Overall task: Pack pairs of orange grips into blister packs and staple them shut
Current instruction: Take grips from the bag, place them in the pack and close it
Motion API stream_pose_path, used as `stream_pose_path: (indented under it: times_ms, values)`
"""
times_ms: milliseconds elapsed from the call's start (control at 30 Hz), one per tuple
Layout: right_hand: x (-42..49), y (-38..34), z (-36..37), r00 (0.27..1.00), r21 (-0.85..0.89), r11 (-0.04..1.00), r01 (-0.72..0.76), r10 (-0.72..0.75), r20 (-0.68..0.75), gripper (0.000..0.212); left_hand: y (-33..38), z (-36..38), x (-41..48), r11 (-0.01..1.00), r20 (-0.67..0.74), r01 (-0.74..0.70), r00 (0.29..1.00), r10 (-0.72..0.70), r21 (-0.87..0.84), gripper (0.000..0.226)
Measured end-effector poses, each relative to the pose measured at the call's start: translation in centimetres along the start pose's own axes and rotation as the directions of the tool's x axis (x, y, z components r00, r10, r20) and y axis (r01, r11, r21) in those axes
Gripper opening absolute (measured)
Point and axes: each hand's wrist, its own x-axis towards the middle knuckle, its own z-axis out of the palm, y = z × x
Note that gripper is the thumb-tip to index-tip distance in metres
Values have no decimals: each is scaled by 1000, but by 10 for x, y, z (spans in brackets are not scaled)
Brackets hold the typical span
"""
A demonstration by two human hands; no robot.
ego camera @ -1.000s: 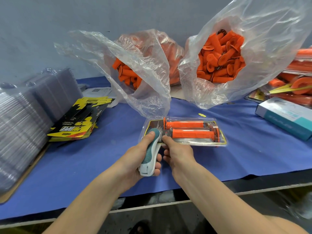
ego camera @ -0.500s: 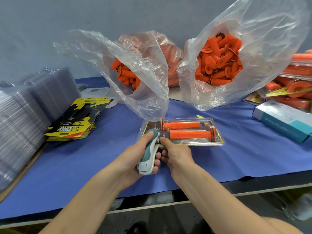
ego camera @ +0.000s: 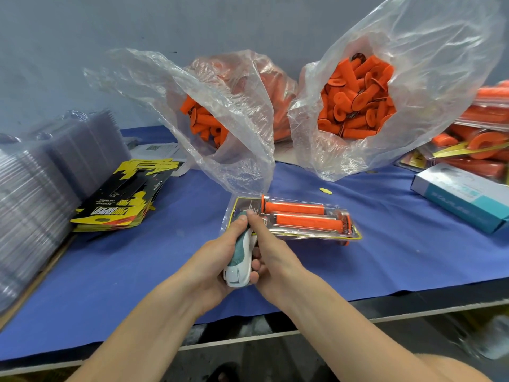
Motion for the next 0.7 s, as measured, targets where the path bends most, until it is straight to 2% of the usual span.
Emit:
stream_pose_path:
  times_ms: [100, 167, 467, 700]
  values:
    - [-1, -1, 1, 992, 31, 994, -101, 98, 82, 48, -2, 3, 1, 1000, -3, 3, 1000, -3, 0, 41]
    - [-2, -2, 0, 990, 30, 992, -119, 116, 82, 50, -3, 3, 2, 1000, -8, 10, 1000, -10, 8, 42]
    - [-1, 0, 5, 998, -31, 998, -60, 59, -26, 40, -5, 1, 2, 999, -19, 37, 999, -37, 29, 44]
    - [0, -2, 2, 998, -62, 996, -65, 65, -7, 40, -4, 0, 1, 999, 1, 43, 999, -43, 31, 45]
